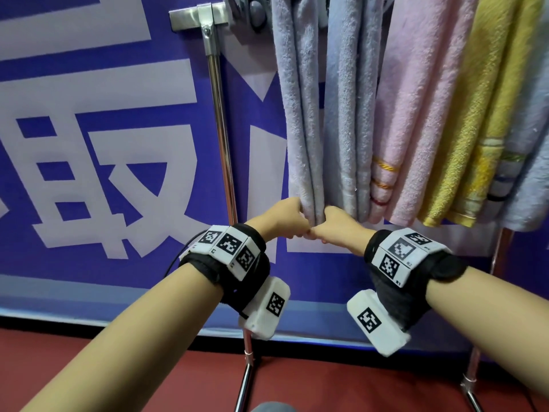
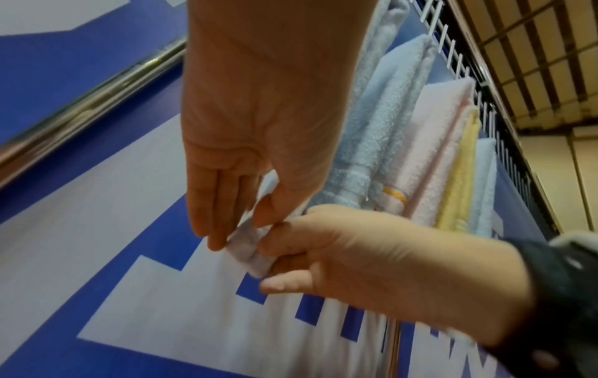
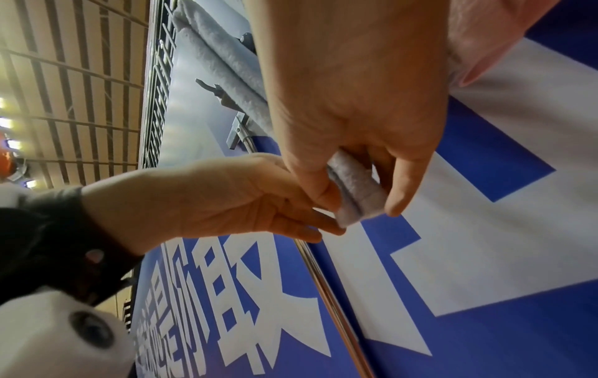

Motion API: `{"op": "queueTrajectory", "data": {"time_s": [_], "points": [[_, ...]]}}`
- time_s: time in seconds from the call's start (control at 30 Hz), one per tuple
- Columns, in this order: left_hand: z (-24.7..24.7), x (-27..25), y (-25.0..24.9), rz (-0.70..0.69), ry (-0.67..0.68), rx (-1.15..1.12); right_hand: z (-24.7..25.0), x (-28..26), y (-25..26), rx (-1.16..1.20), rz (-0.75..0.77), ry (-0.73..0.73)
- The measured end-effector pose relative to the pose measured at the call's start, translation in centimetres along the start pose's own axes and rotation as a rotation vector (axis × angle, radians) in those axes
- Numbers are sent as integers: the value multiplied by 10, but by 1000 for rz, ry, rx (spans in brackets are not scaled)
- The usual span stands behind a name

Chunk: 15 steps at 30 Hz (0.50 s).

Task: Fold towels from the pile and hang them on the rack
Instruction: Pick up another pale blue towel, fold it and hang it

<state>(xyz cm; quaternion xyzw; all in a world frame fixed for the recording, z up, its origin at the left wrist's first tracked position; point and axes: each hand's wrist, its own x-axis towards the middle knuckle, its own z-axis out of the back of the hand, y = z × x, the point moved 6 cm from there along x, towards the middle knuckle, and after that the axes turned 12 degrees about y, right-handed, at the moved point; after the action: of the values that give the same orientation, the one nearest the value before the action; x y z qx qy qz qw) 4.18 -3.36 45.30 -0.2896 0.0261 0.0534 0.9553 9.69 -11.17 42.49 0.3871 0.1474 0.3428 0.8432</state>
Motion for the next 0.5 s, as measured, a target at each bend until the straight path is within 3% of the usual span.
{"op": "queueTrajectory", "data": {"time_s": [0.13,0.5], "points": [[1,4,0,-42,-83,283,2,-5,-2,-43,38,-20],[4,5,6,-142,-123,353,11,-14,-5,-120,2,-199]]}}
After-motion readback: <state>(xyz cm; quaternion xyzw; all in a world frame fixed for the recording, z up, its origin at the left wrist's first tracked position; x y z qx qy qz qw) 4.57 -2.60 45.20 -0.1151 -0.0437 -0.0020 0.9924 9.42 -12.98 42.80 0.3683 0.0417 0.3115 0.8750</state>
